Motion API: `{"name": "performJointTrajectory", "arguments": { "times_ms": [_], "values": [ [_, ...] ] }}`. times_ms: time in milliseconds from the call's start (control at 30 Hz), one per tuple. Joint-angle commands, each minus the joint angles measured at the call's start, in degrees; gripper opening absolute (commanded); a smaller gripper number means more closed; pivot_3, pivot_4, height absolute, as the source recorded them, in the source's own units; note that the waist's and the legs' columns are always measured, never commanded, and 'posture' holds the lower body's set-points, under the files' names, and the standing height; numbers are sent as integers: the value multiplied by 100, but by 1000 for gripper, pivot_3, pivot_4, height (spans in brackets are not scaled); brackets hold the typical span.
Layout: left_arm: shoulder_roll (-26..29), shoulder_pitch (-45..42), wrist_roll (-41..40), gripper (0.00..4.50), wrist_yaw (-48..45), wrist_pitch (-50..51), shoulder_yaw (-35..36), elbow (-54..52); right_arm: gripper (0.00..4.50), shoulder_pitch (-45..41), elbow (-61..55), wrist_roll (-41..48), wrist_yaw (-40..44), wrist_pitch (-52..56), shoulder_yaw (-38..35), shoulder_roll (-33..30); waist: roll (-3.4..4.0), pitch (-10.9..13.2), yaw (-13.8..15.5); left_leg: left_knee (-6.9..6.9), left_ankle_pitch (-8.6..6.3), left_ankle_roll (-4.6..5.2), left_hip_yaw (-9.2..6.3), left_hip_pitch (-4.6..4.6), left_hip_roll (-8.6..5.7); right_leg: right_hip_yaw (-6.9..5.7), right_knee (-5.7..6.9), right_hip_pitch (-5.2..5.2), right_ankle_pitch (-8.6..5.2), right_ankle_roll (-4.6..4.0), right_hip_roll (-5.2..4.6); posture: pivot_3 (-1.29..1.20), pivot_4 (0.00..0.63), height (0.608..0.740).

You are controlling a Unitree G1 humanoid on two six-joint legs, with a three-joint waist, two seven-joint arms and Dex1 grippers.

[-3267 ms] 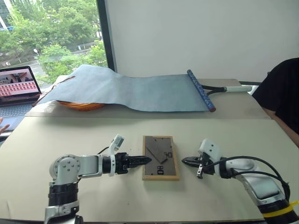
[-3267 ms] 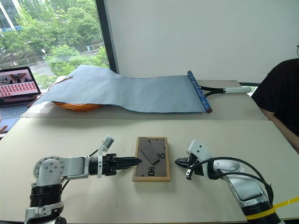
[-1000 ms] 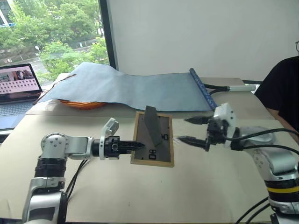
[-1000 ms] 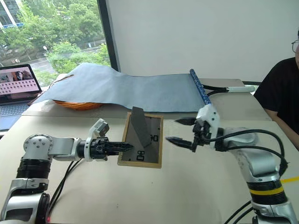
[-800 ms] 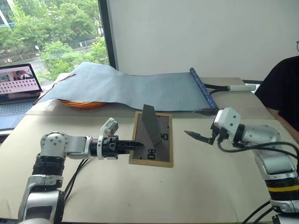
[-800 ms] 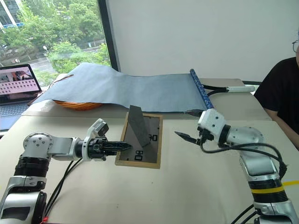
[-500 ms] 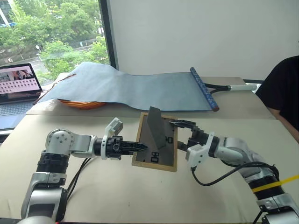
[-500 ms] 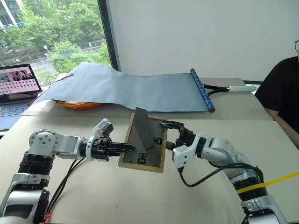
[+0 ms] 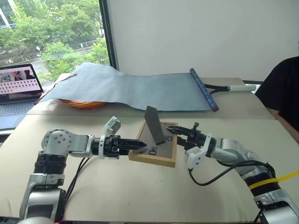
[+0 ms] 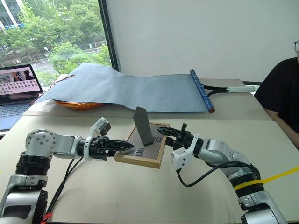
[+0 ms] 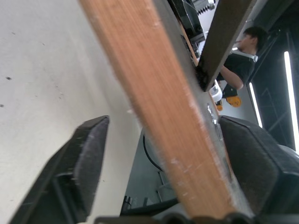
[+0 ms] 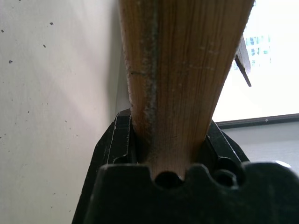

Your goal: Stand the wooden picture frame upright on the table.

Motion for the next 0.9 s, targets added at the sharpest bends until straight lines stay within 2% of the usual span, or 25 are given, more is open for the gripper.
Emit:
{"name": "performJointTrajectory", "arguments": {
  "times_ms": [33, 200, 300, 400, 600, 900],
  "values": [
    [224, 325, 403, 4500, -280, -969, 641, -717, 1246, -187, 26, 1235, 531, 534, -145, 62, 1, 1, -1, 0, 0, 0, -2, 0, 0, -2, 0, 1, 0, -1, 0, 0, 150, 673],
    [534, 1027, 748, 4500, -1009, -1811, 919, -1685, 1246, -280, 105, 3361, 1716, 2661, -446, 617, 1, 2, 7, 4, 0, 0, -12, 0, 2, -13, 0, 12, 1, -2, 0, 0, 150, 673],
    [387, 1380, 939, 4500, -1025, -2329, 998, -2181, 1245, -527, 266, 4352, 1859, 4534, -868, 1022, 2, 4, 34, 9, 1, -1, -27, -1, 2, -30, -2, 18, 1, -4, 0, 0, 150, 673],
    [246, 1594, 1046, 4500, -979, -2651, 1021, -2481, 1245, -697, 332, 4965, 1933, 5834, -1183, 1212, 3, 5, 73, 12, 4, -2, -41, -4, 2, -46, -2, 21, 3, -9, 0, 0, 150, 673],
    [169, 1907, 1340, 4500, -868, -3012, 889, -2820, 1245, -863, 506, 5666, 1991, 7836, -1623, 1288, 5, 5, 62, 0, 4, -2, -50, -6, 2, -58, -2, 15, -3, -18, 0, 0, 150, 673],
    [161, 1957, 1390, 4500, -900, -3121, 842, -2737, 1245, -686, 728, 5840, 2495, 9008, -1701, 1158, 9, 8, 32, -5, 4, -1, -52, -7, 2, -62, -5, 15, -5, -18, 1, 0, 150, 673]
  ]
}}
